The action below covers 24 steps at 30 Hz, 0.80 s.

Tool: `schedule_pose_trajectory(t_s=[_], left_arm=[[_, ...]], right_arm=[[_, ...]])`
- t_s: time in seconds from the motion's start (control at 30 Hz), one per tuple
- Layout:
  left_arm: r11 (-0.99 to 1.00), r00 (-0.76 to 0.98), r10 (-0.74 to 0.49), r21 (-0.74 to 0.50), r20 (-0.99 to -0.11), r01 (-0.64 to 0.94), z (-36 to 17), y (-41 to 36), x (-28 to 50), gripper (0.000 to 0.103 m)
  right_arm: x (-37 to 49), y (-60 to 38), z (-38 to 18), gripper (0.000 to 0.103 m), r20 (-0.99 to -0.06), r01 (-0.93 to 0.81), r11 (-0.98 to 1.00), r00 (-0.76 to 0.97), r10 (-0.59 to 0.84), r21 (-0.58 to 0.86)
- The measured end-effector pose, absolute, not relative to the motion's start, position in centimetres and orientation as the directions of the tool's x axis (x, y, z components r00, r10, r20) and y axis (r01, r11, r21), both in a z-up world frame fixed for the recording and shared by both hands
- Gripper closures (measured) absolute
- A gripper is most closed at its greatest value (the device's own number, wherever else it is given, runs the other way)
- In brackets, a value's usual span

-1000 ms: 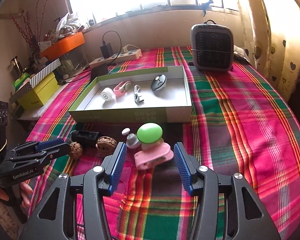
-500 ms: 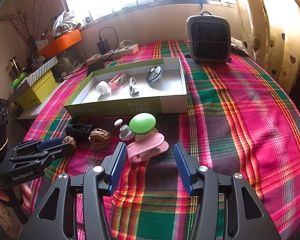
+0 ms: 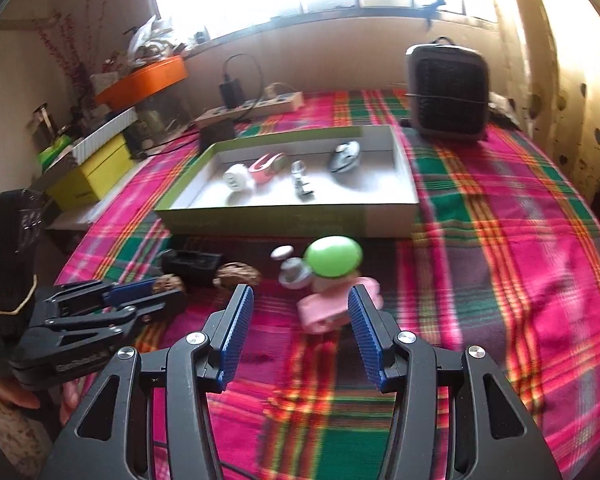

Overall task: Organize objects
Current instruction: 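Move the left gripper back to a walnut and close on it, then lift the walnut with the left gripper while the right gripper grasps the other walnut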

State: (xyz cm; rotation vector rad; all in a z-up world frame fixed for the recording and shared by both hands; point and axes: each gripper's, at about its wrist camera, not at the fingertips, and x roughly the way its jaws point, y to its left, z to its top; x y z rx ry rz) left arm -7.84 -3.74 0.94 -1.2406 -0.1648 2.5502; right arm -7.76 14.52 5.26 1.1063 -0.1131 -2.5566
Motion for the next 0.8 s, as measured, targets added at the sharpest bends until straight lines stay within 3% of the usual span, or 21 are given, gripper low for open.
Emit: schedule_pose_trajectory(t_s=[0.4,0.8], left_arm=[[-0.954,-0.599,0.298,-0.244,-0.743,-0.172,0.7,-6.3,-7.4,0.077],[-0.946,-0.606,0.322,-0.267,-0.727,-0.182,0.5,-7.5,-7.3,0.077]], right_arm=[[-8.9,10.6,4.9,0.052,-0.722,0.415,-0.895,-0.569,-0.395,0.163],[-11.1,9.1,3.3,0.052,-0.763,0.422,-0.894,-0.525,-0.378,0.152]])
